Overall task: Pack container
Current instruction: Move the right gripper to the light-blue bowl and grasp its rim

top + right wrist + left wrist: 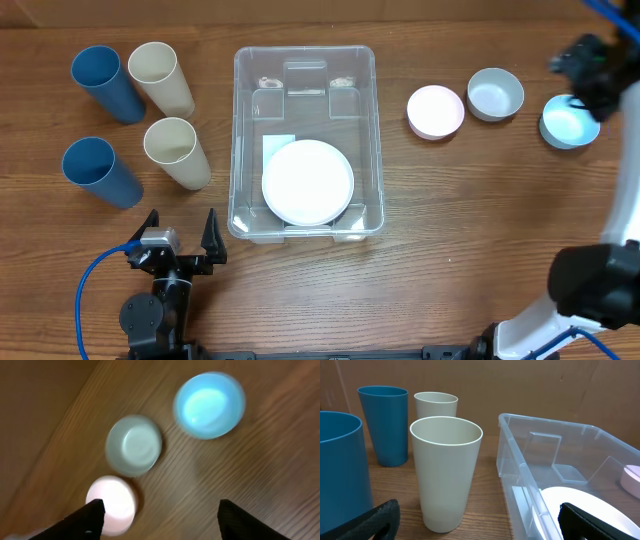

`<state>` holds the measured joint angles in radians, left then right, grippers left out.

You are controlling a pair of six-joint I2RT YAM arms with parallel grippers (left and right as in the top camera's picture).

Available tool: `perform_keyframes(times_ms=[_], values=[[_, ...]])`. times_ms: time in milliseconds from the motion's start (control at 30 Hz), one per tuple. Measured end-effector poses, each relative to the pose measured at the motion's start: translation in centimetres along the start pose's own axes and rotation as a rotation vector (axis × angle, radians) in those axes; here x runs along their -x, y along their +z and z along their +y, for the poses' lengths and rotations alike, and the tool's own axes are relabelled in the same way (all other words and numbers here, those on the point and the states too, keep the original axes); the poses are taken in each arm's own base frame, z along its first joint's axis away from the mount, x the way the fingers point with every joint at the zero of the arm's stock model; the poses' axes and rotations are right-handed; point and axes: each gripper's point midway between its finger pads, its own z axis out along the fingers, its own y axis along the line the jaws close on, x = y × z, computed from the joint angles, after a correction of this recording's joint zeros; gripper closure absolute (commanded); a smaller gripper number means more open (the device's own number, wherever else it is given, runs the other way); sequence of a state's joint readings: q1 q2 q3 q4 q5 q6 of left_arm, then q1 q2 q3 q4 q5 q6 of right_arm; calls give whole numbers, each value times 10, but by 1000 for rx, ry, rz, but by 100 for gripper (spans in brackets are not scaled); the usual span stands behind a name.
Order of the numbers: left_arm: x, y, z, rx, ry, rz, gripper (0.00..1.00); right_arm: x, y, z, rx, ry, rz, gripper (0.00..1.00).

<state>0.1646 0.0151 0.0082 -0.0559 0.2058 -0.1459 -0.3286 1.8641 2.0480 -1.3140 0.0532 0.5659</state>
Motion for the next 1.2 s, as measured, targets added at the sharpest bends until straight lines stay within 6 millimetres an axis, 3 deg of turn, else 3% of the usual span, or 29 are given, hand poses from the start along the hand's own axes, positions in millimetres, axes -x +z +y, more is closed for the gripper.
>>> perform_keyframes(times_ms=[133, 167, 300, 367, 467, 567, 767, 933, 1067, 1200], values=[[0, 0, 0, 0, 0, 0, 0, 26, 50, -41, -77, 120, 31, 18], [0, 0, 0, 0, 0, 0, 0, 27, 74, -54, -107, 158, 65, 18], [0, 0, 0, 0, 0, 0, 0, 29, 132, -93, -166, 261, 145, 20], [0, 0, 0, 0, 0, 0, 0, 33, 150, -107, -173, 299, 157, 22], [0, 0, 0, 0, 0, 0, 0, 37, 166, -118, -174, 332, 160, 25], [0, 0, 0, 0, 0, 0, 0, 37, 180, -116, -161, 329, 162, 26], [0, 0, 0, 0, 0, 0, 0, 29, 201, -109, -157, 314, 179, 47], [0, 0, 0, 0, 0, 0, 0, 16, 209, -113, -172, 311, 207, 56], [0, 0, 0, 0, 0, 0, 0, 4, 217, -119, -189, 313, 229, 72], [0, 0, 0, 0, 0, 0, 0, -9, 223, -125, -208, 314, 257, 96]])
